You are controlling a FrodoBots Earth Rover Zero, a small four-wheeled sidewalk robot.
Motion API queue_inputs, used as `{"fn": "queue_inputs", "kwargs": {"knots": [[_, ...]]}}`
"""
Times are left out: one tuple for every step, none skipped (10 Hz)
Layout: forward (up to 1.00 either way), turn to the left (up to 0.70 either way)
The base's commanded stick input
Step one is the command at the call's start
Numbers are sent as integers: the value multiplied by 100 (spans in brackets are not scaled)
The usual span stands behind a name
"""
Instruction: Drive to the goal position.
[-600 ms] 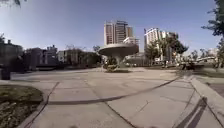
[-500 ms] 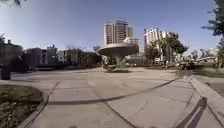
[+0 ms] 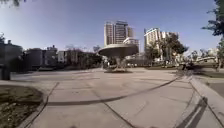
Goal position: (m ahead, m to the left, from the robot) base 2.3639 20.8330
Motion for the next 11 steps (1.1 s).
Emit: {"fn": "queue_inputs", "kwargs": {"knots": [[54,0],[53,0],[54,0],[53,3],[53,20],[52,36],[50,40],[50,40],[49,40],[48,39],[47,38]]}}
